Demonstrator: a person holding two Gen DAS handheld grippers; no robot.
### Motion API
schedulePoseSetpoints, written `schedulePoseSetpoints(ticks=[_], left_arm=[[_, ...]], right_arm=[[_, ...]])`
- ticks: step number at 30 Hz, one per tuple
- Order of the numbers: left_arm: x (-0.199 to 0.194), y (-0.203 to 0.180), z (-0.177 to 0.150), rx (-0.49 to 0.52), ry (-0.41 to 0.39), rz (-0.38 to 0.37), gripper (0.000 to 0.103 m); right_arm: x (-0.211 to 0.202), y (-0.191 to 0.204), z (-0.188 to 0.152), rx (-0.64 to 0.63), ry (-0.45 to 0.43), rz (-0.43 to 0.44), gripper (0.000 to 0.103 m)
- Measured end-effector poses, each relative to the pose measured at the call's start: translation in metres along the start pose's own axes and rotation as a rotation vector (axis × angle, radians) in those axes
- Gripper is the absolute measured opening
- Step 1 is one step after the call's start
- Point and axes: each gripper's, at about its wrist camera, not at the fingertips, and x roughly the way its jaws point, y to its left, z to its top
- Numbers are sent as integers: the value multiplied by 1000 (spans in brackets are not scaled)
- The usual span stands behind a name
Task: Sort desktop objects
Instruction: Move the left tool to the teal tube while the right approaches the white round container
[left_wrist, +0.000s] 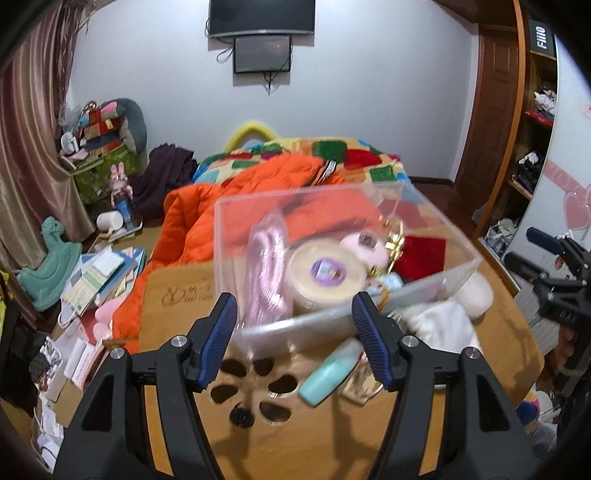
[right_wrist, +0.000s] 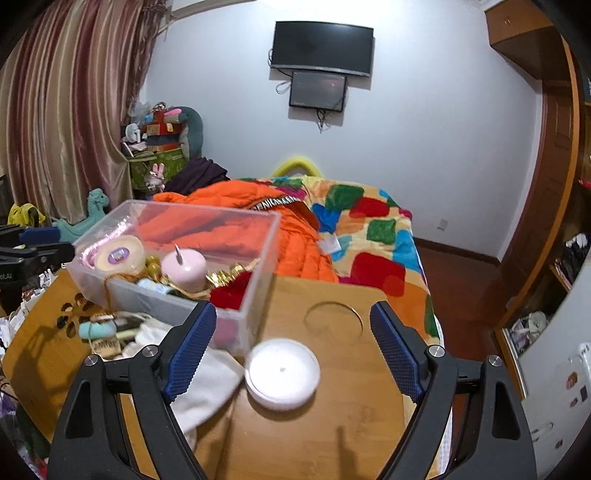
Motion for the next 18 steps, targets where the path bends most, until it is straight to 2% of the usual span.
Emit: schedulePoseSetpoints(ticks=[7,18], left_arm=[[19,11,-33,-1,89,13,64],[37,-3,-54,62,149,-5,64]], right_arm=[[9,-7,-22,17,61,-12,83],[19,-14,-50,20,148,-11,83]])
